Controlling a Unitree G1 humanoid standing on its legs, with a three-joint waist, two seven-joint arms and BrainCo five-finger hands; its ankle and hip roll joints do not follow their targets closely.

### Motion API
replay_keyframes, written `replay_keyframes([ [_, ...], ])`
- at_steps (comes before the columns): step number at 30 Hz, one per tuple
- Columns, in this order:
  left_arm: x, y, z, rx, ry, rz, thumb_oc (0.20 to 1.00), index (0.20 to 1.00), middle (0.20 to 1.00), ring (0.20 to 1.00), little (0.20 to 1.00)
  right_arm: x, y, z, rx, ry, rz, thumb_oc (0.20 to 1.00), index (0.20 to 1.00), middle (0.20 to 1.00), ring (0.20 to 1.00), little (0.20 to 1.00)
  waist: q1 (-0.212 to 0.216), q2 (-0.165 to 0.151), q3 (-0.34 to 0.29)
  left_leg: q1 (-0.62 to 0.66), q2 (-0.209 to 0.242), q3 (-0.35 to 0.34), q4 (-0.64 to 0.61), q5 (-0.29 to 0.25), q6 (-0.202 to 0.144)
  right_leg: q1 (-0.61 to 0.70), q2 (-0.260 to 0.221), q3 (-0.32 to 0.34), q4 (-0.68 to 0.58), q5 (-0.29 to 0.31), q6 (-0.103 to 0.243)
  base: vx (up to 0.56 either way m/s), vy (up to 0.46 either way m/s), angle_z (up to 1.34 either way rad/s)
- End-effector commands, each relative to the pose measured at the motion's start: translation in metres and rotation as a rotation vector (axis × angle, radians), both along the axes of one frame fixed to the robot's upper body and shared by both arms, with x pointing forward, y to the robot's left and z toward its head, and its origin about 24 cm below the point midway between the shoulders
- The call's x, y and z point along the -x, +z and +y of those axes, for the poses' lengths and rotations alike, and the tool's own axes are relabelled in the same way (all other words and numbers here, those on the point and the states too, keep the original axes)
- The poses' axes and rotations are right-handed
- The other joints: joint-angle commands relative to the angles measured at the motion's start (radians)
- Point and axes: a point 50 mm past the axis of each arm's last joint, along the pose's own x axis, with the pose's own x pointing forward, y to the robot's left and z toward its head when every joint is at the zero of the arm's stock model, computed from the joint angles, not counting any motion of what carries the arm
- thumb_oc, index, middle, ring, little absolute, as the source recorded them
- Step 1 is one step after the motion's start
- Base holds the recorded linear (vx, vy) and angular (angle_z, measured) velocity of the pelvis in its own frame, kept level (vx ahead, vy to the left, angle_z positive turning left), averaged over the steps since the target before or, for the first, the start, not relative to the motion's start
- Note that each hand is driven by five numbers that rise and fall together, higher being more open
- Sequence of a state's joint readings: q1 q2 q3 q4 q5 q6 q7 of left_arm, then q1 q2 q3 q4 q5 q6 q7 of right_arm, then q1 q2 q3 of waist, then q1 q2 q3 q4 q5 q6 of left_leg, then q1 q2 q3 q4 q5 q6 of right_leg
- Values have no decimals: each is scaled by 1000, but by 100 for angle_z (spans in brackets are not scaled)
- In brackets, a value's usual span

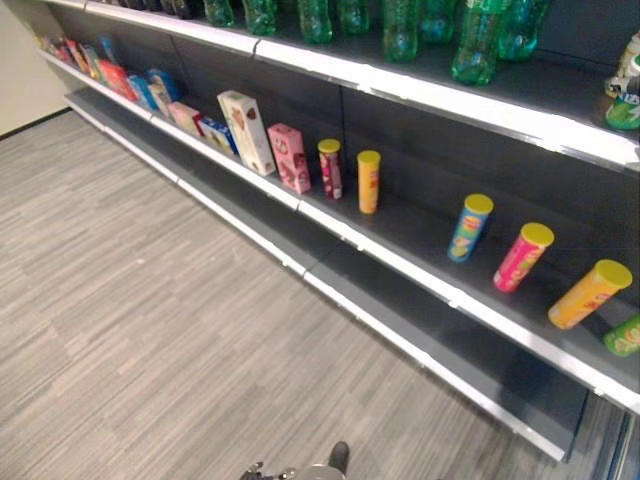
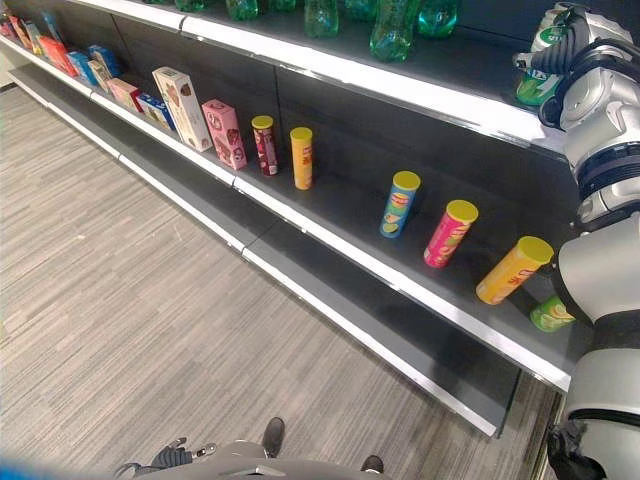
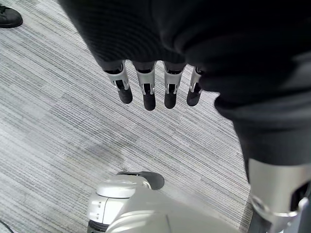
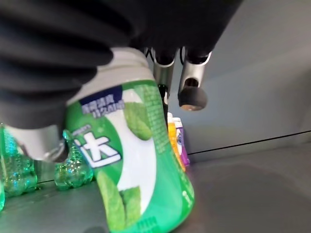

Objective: Put the goods on the table back onto the shelves and tidy them up.

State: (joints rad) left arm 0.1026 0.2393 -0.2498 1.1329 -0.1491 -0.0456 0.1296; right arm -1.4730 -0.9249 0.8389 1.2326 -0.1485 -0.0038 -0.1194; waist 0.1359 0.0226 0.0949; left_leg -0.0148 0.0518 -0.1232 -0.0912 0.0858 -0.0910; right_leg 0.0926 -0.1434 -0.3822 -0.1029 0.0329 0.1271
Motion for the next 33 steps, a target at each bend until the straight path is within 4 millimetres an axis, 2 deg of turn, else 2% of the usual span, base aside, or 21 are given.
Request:
replay_keyframes([
  [1,-19,9,21,-65,-55,-48,1000,1000,1000,1000,1000,5,26,3,63,-8,-33,200,200,200,200,200,-4,-73,27,14,19,44,39,-88,-73,86,-44,26,69,-163,39,0,0,0],
  [11,-12,7,21,-69,-53,-22,1000,1000,1000,1000,1000,2,24,8,49,8,-35,200,200,200,200,200,-1,-74,25,21,20,46,37,-88,-74,93,-43,22,67,-162,38,0,0,0],
  [22,-15,7,19,-64,-64,-33,1000,1000,1000,1000,1000,-3,17,14,20,41,-35,200,200,200,200,200,1,-77,22,26,21,49,36,-91,-72,94,-41,24,65,-161,38,0,0,0],
  [33,-11,6,20,-74,-51,-18,1000,1000,1000,1000,1000,-5,18,21,3,64,-68,200,200,200,200,200,1,-81,23,31,22,56,33,-93,-69,95,-41,30,66,-159,41,0,0,0],
])
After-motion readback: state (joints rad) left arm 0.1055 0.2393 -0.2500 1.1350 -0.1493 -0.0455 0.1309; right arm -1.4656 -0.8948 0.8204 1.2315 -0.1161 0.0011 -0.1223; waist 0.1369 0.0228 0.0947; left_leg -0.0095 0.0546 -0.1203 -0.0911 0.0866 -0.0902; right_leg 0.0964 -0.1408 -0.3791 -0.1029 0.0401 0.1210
